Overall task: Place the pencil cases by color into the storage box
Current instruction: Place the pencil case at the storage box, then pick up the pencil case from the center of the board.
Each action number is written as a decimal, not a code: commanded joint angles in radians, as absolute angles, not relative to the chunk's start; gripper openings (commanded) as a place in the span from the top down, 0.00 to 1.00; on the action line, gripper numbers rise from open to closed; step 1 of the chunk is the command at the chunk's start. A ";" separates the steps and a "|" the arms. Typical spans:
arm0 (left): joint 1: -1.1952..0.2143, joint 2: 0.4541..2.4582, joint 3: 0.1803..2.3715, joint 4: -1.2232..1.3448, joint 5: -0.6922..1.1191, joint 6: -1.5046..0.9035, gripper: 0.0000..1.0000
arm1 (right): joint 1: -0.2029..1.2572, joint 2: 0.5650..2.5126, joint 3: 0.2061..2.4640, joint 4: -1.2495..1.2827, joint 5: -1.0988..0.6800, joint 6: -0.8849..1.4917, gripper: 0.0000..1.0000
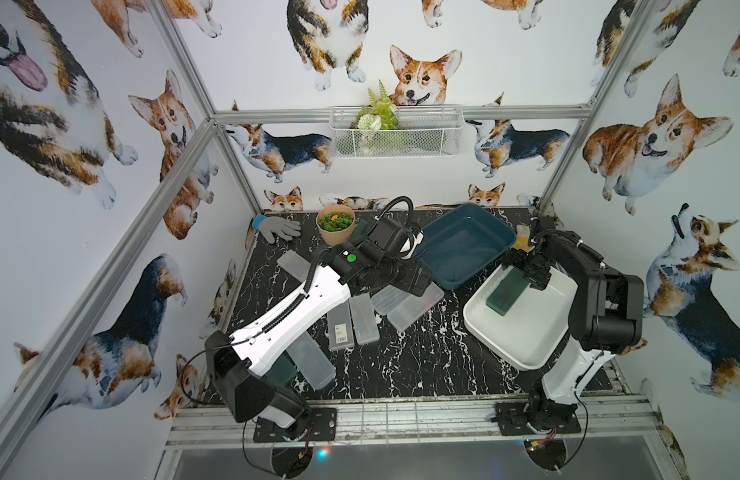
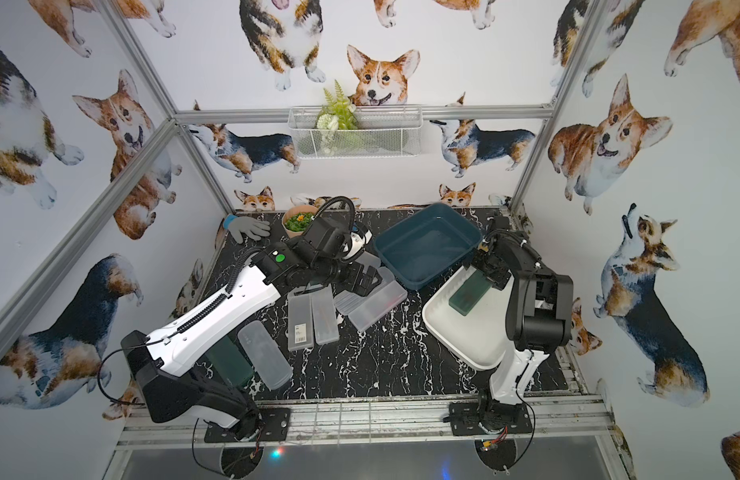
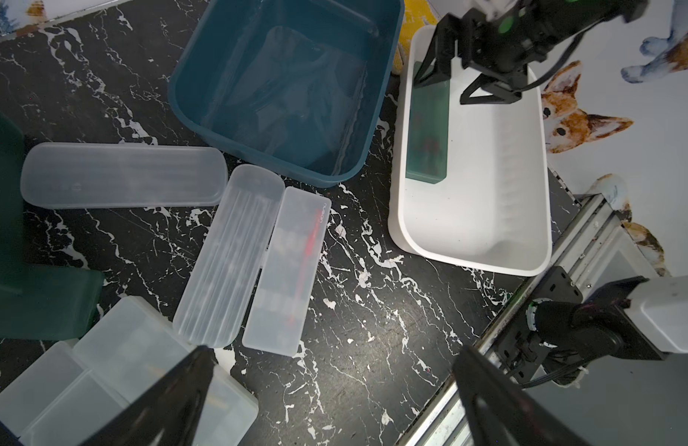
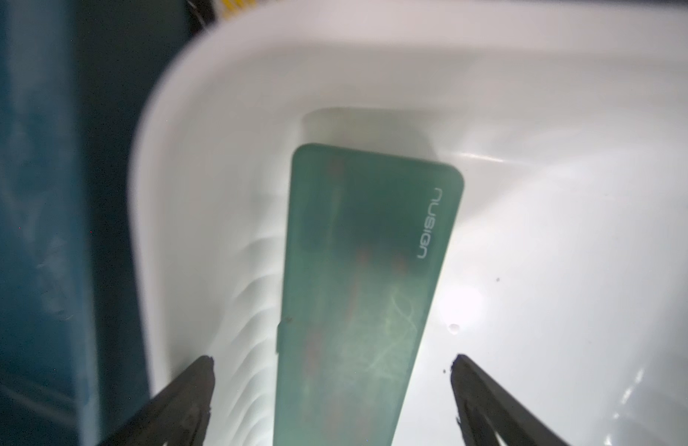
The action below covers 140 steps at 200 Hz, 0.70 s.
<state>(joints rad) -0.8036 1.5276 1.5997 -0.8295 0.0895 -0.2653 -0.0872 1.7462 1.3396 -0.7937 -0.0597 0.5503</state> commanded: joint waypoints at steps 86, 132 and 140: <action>-0.470 1.537 1.630 -0.989 0.003 -0.425 0.00 | 0.391 1.516 1.489 -0.750 0.026 0.514 0.00; -0.257 1.392 1.438 -1.000 -0.021 -0.529 0.00 | 0.690 1.756 1.723 -0.738 -0.033 0.360 0.00; -0.224 1.364 1.403 -1.007 -0.034 -0.544 0.00 | 0.717 1.793 1.755 -0.734 -0.062 0.350 0.00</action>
<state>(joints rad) -0.2974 1.4288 1.4750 -0.9611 0.0055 -0.4652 0.6498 1.7149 1.6798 -0.7460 -0.0040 0.4404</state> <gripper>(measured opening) 0.998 0.996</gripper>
